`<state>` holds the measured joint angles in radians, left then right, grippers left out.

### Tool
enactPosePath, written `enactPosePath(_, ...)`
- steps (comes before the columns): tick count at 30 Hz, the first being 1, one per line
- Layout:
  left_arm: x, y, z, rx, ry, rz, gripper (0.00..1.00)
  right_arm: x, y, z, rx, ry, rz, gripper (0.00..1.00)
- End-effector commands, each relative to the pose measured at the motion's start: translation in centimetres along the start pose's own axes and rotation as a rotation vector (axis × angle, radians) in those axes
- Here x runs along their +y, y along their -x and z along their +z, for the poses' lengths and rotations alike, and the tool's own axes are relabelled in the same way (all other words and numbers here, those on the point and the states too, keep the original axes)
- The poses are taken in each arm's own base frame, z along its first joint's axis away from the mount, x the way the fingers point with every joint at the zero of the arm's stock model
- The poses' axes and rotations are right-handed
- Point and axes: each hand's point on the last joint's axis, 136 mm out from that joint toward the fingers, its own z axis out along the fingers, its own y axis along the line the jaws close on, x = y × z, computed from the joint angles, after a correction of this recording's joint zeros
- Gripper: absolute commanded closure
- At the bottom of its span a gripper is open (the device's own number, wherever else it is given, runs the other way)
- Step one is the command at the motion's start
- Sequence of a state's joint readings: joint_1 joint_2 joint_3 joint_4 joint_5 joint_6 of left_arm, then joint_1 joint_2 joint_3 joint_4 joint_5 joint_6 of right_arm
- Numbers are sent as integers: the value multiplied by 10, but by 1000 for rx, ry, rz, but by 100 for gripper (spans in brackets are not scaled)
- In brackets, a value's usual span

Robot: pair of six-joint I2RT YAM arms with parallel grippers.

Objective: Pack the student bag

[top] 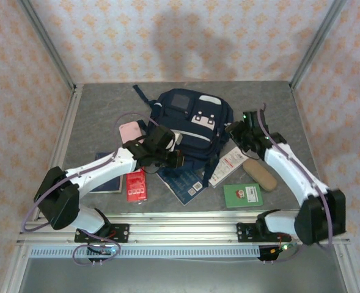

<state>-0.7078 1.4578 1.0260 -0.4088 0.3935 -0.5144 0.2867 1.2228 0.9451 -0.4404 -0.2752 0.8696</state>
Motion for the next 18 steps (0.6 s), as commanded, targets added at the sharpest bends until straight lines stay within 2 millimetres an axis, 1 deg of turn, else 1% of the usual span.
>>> enactPosePath(1, -31, 32, -6, -111, -93, 28, 100, -15, -45, -12, 124, -7, 252, 56)
enactPosePath(2, -33, 34, -7, -121, -100, 33, 100, -13, -51, -15, 133, 17, 301, 53)
enactPosePath(3, -36, 35, -7, -126, -108, 37, 100, -10, -58, -15, 153, 44, 346, 48)
enactPosePath(5, -41, 37, -8, -131, -115, 45, 100, -4, -72, -12, 204, 93, 412, 43)
enactPosePath(8, -46, 37, -10, -139, -121, 55, 100, 1, -88, -6, 234, 100, 445, 41)
enactPosePath(11, -49, 37, -12, -143, -125, 60, 100, 7, -100, 4, 254, 112, 459, 40)
enactPosePath(14, -52, 35, -13, -141, -128, 65, 100, 15, -103, 14, 264, 128, 449, 41)
enactPosePath(16, -52, 33, -13, -134, -126, 66, 100, 19, -99, 17, 244, 145, 443, 42)
enactPosePath(18, -53, 31, -13, -136, -131, 72, 100, 17, -97, 25, 226, 132, 446, 44)
